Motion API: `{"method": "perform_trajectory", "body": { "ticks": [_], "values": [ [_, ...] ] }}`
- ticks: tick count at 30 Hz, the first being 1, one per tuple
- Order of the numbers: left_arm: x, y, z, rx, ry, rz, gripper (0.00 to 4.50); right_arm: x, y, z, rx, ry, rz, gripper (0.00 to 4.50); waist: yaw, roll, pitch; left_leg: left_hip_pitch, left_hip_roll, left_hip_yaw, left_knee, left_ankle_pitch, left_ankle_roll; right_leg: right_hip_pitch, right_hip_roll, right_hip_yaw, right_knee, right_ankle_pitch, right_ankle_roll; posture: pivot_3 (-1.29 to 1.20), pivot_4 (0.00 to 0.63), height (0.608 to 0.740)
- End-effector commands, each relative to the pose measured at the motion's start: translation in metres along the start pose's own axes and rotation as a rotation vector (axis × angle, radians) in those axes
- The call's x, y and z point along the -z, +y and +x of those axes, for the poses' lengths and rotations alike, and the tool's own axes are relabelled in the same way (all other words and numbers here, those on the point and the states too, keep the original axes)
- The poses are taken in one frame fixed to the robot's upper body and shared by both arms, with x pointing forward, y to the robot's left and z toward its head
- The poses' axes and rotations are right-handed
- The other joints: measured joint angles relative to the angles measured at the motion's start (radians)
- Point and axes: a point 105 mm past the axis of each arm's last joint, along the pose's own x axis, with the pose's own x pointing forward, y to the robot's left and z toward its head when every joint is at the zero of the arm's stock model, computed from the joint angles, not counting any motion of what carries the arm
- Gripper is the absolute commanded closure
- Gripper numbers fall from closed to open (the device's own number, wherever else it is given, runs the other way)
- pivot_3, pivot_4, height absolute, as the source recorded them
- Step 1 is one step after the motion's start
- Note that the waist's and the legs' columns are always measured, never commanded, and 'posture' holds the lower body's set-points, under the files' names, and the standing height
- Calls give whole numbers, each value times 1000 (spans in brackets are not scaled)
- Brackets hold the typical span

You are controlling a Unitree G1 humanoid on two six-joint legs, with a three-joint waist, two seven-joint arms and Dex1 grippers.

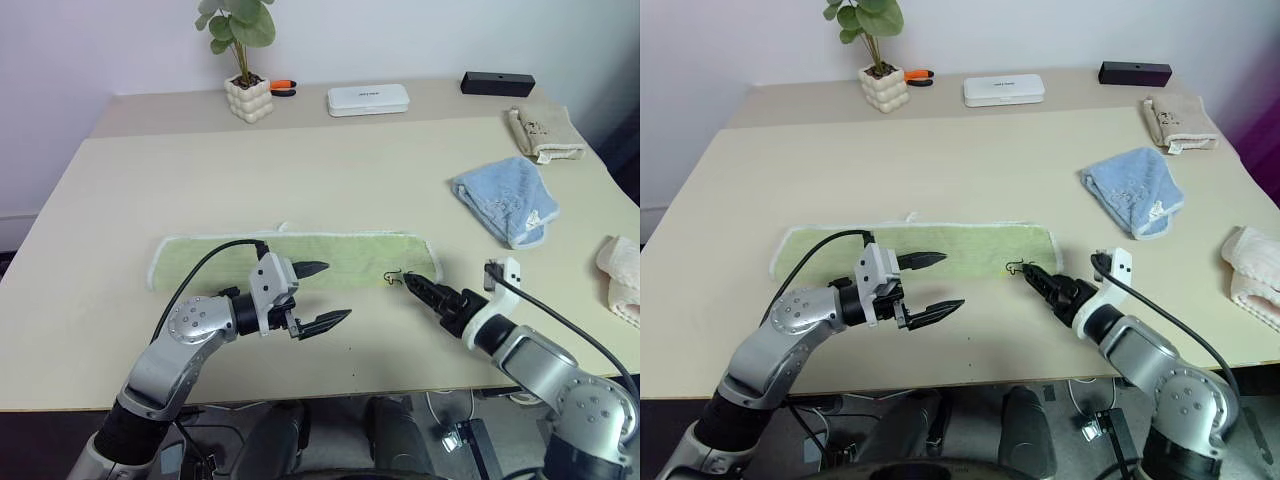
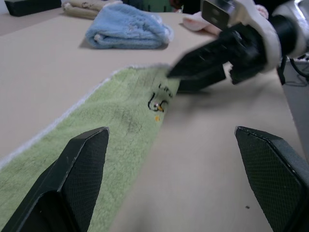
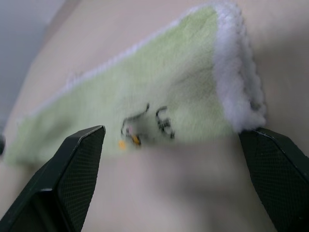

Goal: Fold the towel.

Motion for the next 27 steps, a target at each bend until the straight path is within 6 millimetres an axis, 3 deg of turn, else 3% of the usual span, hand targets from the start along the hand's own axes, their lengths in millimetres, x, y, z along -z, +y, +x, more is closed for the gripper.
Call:
{"method": "perform_trajectory", "body": {
  "ticks": [1, 3, 10, 14, 18, 21, 23, 27],
  "values": [
    [-7, 3, -3, -18, -11, 24, 219, -7, -17, 6, 84, -28, 94, 269, 1, -1, 0, 0, 0, 0, 0, 0, 0, 0, 0, 0, 0, 0, 0, 0, 150, 740],
    [-7, 2, -4, -22, -11, 22, 219, -14, -15, 10, 78, -45, 113, 817, 1, -1, -1, 0, 1, 0, 0, 0, 0, 1, 1, 0, 0, 0, 0, 0, 150, 740],
    [-2, -2, -3, -34, -8, 9, 219, -30, -15, 6, 94, -88, 105, 4380, 1, 0, -1, 0, 2, 0, -1, 0, 0, 0, 2, 0, 0, 0, 0, 0, 150, 740],
    [2, -2, -5, -37, -3, 6, 219, -48, -18, -11, 111, -122, 32, 4456, 2, 0, 0, 0, 2, 0, -1, 0, 0, 0, 2, 0, 0, 0, 0, 0, 150, 740],
    [6, 0, -8, -49, 1, 6, 219, -83, -18, -42, 134, -155, -157, 4456, 3, 2, 0, -1, 2, 1, 0, 0, 0, 0, 2, 0, -1, 0, 0, 0, 150, 740],
    [8, 2, -8, -53, 3, 8, 219, -95, 1, -47, 93, -112, -361, 4456, -3, 3, 0, 0, 4, 3, -1, 0, 0, 0, 3, 0, -1, 0, 0, 0, 150, 740],
    [9, 2, -7, -49, 3, 10, 219, -92, 23, -41, 20, -47, -509, 4456, -6, 3, 0, 0, 6, 5, -1, 0, 1, 0, 4, 0, -1, 0, 0, 0, 150, 740],
    [9, -2, -4, -40, -1, 14, 219, -46, 64, -17, -159, 140, -779, 4456, -6, 2, 0, 0, 8, 6, -1, -1, 1, -1, 5, 0, -1, 0, 0, 0, 150, 740]
  ]
}}
